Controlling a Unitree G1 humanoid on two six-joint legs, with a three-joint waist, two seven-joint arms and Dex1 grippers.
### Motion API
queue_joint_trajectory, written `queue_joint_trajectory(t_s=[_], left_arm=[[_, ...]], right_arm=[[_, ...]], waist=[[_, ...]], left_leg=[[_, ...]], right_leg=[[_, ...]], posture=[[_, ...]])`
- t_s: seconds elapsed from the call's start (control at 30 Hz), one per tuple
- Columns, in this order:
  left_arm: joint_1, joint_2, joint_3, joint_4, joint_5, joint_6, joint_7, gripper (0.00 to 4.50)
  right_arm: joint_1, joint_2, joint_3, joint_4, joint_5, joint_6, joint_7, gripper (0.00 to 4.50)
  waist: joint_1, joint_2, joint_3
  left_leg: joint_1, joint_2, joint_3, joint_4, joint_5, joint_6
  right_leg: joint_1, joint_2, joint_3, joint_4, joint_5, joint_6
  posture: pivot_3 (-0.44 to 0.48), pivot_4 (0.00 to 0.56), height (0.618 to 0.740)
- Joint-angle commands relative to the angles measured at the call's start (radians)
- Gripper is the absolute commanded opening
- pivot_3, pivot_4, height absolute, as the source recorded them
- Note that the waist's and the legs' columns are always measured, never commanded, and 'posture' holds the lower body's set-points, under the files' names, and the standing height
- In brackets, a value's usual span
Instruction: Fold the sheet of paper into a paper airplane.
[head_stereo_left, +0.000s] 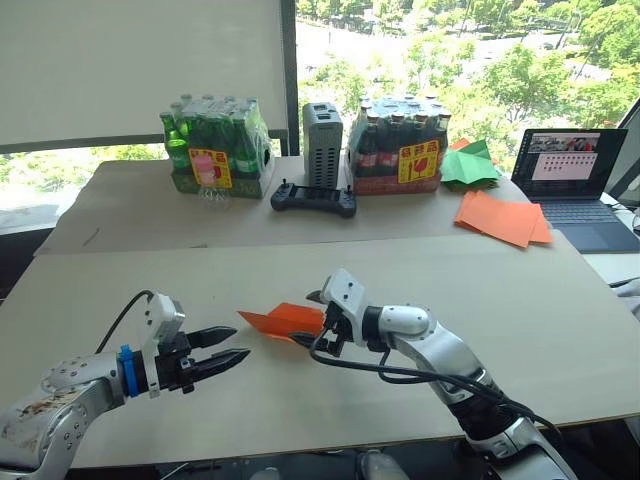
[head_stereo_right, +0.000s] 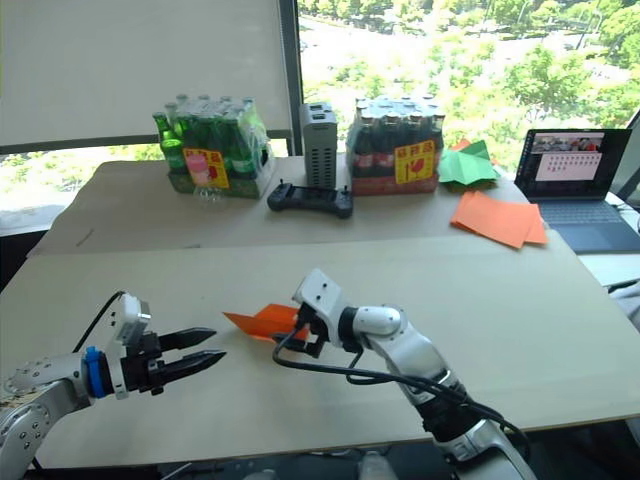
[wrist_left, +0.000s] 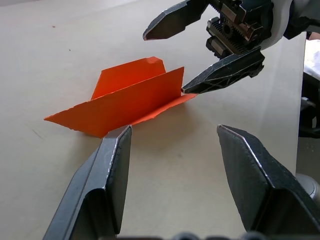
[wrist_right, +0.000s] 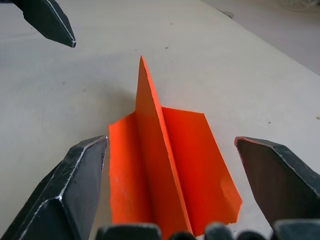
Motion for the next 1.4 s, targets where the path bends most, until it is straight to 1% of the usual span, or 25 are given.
queue_joint_trajectory(t_s=[0.03, 0.13, 0.17, 0.2, 0.27, 0.3, 0.33, 0.37, 0.57, 0.63, 0.67, 0.73, 0.8, 0.87, 1.0, 1.07, 1.13, 1.2, 1.4], left_arm=[[-0.005, 0.002, 0.018, -0.049, -0.032, 0.011, 0.017, 2.91], [-0.008, 0.004, 0.017, -0.059, -0.044, 0.02, 0.033, 2.91], [-0.012, 0.004, 0.016, -0.064, -0.048, 0.025, 0.041, 2.91], [-0.015, 0.004, 0.015, -0.068, -0.052, 0.03, 0.048, 2.91], [-0.018, 0.004, 0.013, -0.073, -0.056, 0.036, 0.055, 2.91], [-0.021, 0.004, 0.013, -0.077, -0.059, 0.04, 0.058, 2.91], [-0.023, 0.004, 0.013, -0.08, -0.061, 0.043, 0.06, 2.91], [-0.026, 0.004, 0.013, -0.082, -0.064, 0.046, 0.063, 2.91], [-0.054, 0.003, 0.006, -0.088, -0.082, 0.057, 0.081, 2.91], [-0.082, -0.004, 0.002, -0.091, -0.098, 0.067, 0.097, 2.91], [-0.104, -0.011, -0.003, -0.095, -0.105, 0.073, 0.112, 2.91], [-0.125, -0.018, -0.009, -0.1, -0.113, 0.082, 0.129, 2.91], [-0.166, -0.034, -0.028, -0.116, -0.12, 0.094, 0.16, 2.91], [-0.226, -0.065, -0.061, -0.136, -0.127, 0.101, 0.209, 2.91], [-0.309, -0.105, -0.104, -0.165, -0.127, 0.113, 0.266, 2.91], [-0.348, -0.112, -0.134, -0.181, -0.122, 0.114, 0.276, 2.91], [-0.37, -0.122, -0.149, -0.188, -0.127, 0.117, 0.286, 2.91], [-0.389, -0.124, -0.176, -0.186, -0.12, 0.116, 0.277, 2.91], [-0.361, -0.117, -0.213, -0.175, -0.091, 0.083, 0.238, 2.91]], right_arm=[[-0.011, 0.008, 0.001, 0.002, -0.018, -0.049, 0.015, 3.32], [-0.001, 0.014, 0.008, 0.019, -0.031, -0.064, 0.019, 2.3], [0.005, 0.016, 0.013, 0.027, -0.035, -0.066, 0.022, 1.88], [0.01, 0.018, 0.016, 0.031, -0.038, -0.067, 0.024, 1.6], [0.017, 0.018, 0.021, 0.036, -0.049, -0.074, 0.027, 0.83], [0.02, 0.017, 0.024, 0.037, -0.057, -0.077, 0.027, 0.56], [0.023, 0.017, 0.026, 0.037, -0.063, -0.08, 0.028, 0.2], [0.026, 0.015, 0.029, 0.036, -0.071, -0.083, 0.029, 0.03], [0.031, 0.01, 0.018, -0.007, -0.074, -0.058, 0.029, 0.03], [0.031, 0.005, -0.018, -0.051, -0.054, -0.028, 0.017, 0.03], [0.028, 0.012, -0.064, -0.081, -0.029, 0.007, -0.004, 0.03], [0.025, 0.02, -0.115, -0.116, -0.002, 0.052, -0.03, 0.03], [0.019, 0.021, -0.214, -0.142, 0.02, 0.11, -0.09, 0.03], [0.01, 0.013, -0.335, -0.149, 0.003, 0.174, -0.197, 0.03], [-0.014, -0.02, -0.461, -0.151, -0.087, 0.318, -0.396, 0.03], [-0.019, -0.022, -0.546, -0.155, -0.124, 0.411, -0.499, 0.03], [-0.004, -0.024, -0.585, -0.167, -0.129, 0.458, -0.53, 0.03], [0.03, -0.035, -0.591, -0.144, -0.145, 0.47, -0.55, 0.03], [0.09, -0.027, -0.581, -0.081, -0.138, 0.427, -0.558, 0.03]], waist=[[0.0, 0.0, 0.0], [-0.001, 0.0, 0.0], [-0.001, 0.0, 0.0], [-0.001, 0.0, 0.0], [0.0, 0.0, 0.0], [0.0, 0.0, 0.0], [0.0, 0.0, 0.0], [0.0, 0.0, 0.0], [0.0, 0.0, 0.0], [0.001, 0.0, 0.0], [0.002, 0.0, 0.0], [0.004, 0.0, 0.0], [0.005, 0.0, 0.0], [0.014, 0.0, 0.0], [0.025, 0.0, 0.0], [0.027, 0.0, 0.0], [0.026, 0.0, 0.0], [0.022, 0.0, 0.0], [0.008, 0.0, 0.0]], left_leg=[[0.0, 0.0, 0.0, 0.0, 0.0, 0.0], [0.0, 0.0, 0.0, 0.0, 0.0, 0.0], [0.0, 0.0, 0.0, 0.0, 0.0, 0.0], [0.0, 0.0, 0.0, 0.0, 0.0, 0.0], [0.0, 0.0, 0.0, 0.0, 0.0, 0.0], [0.0, 0.0, 0.0, 0.0, 0.0, 0.0], [0.0, 0.0, 0.0, 0.0, 0.0, 0.0], [0.0, 0.0, 0.0, 0.0, 0.0, 0.0], [0.0, 0.0, 0.0, 0.0, 0.0, 0.0], [0.0, 0.0, 0.0, 0.0, 0.0, 0.0], [0.0, 0.0, 0.0, 0.0, 0.0, 0.0], [0.0, 0.0, 0.0, 0.001, 0.0, 0.0], [0.0, 0.0, -0.001, 0.001, 0.0, 0.0], [0.0, -0.001, -0.001, 0.002, 0.0, 0.0], [0.0, -0.002, -0.001, 0.005, 0.0, 0.0], [0.0, -0.002, -0.001, 0.005, 0.0, 0.0], [0.0, -0.002, -0.001, 0.005, 0.0, 0.0], [0.0, -0.001, 0.0, 0.005, 0.0, 0.0], [0.001, -0.001, 0.002, 0.006, 0.0, 0.001]], right_leg=[[0.0, 0.0, 0.0, 0.0, 0.0, 0.0], [0.0, 0.0, 0.0, 0.0, 0.0, 0.0], [0.0, 0.0, 0.0, 0.0, 0.0, 0.0], [0.0, 0.0, 0.0, 0.0, 0.0, 0.0], [0.0, 0.0, 0.0, 0.0, 0.0, 0.0], [0.0, 0.0, 0.0, 0.0, 0.0, 0.0], [0.0, 0.0, 0.0, 0.0, 0.0, 0.0], [0.0, 0.0, 0.0, 0.0, 0.0, 0.0], [0.0, 0.0, 0.0, 0.0, 0.0, 0.0], [0.0, 0.0, 0.0, 0.0, 0.0, 0.0], [0.0, 0.0, 0.0, 0.0, 0.0, 0.0], [0.0, 0.0, 0.0, 0.0, 0.0, 0.0], [0.001, 0.0, 0.0, 0.0, 0.0, 0.0], [0.001, -0.001, 0.0, 0.0, 0.0, 0.0], [0.003, -0.001, 0.0, 0.0, 0.001, 0.001], [0.003, -0.001, 0.0, 0.0, 0.001, 0.001], [0.003, -0.001, 0.0, 0.0, 0.001, 0.001], [0.003, -0.001, 0.0, 0.0, 0.001, 0.001], [0.006, 0.0, 0.001, -0.001, 0.001, 0.001]], posture=[[0.0, 0.15, 0.723], [0.0, 0.15, 0.723], [0.0, 0.15, 0.723], [0.0, 0.15, 0.723], [0.0, 0.15, 0.723], [0.0, 0.15, 0.723], [0.0, 0.15, 0.723], [0.0, 0.15, 0.723], [0.0, 0.15, 0.723], [0.0, 0.15, 0.723], [0.0, 0.15, 0.723], [0.0, 0.15, 0.723], [0.0, 0.15, 0.723], [0.0, 0.15, 0.723], [0.0, 0.15, 0.723], [0.0, 0.15, 0.723], [0.0, 0.15, 0.723], [0.0, 0.15, 0.723], [0.0, 0.15, 0.723]])
